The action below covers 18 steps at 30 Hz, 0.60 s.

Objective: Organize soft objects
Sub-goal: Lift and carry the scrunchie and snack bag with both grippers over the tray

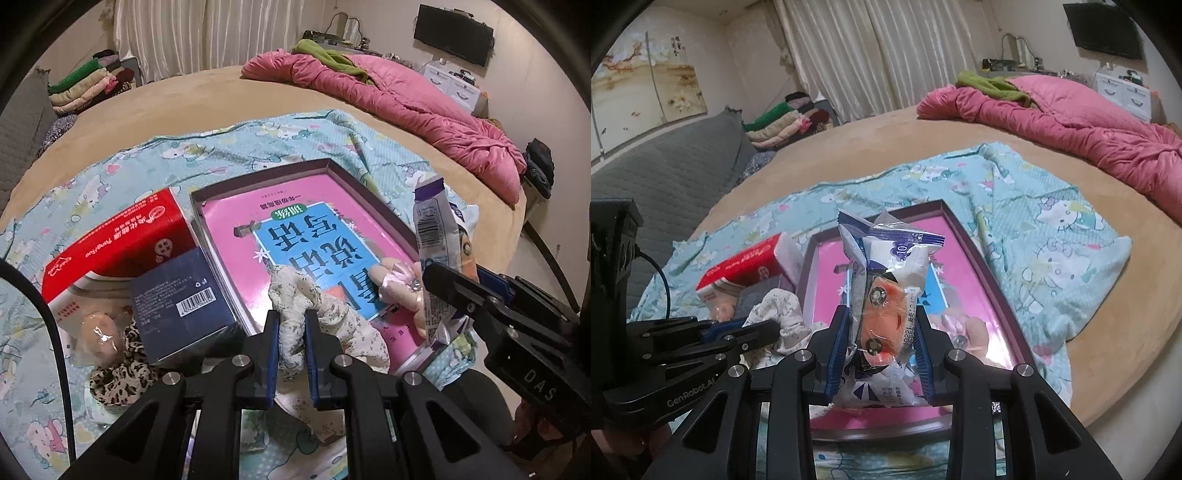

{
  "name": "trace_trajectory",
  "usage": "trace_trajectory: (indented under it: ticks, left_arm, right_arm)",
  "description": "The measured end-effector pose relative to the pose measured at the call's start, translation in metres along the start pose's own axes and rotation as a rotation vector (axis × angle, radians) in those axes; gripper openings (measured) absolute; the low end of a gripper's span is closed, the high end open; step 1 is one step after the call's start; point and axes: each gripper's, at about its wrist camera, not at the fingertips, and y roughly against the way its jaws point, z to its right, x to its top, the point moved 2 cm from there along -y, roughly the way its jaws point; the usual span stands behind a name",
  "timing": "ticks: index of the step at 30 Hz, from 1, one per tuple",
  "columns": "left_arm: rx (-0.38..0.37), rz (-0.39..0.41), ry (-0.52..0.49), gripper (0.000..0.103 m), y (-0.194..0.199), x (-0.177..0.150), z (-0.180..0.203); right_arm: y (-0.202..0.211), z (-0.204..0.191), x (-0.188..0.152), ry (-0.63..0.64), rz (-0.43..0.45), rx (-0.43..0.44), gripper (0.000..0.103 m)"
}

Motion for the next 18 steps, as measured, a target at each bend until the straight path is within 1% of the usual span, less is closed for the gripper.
trace_trajectory:
  ticks: [3,6,18]
  left_arm:
    - [0.001,-0.017,0.009,0.013,-0.010,-0.001,-0.002]
    - [0.023,-0.021,-0.003,0.013,-0.017,-0.002,-0.003]
    - [0.036,-0.054,-0.012,0.013,-0.037,-0.002,-0.001]
  right_arm:
    - [-0.005,0.003,-0.003,-0.007,-0.020,-0.004,0.034]
    - [-0.011,0.006,-0.006,-0.012,-0.039,-0.007,0.034]
    - [-0.034,0.002,-0.021,0.000,-0.161,0.005,0.034]
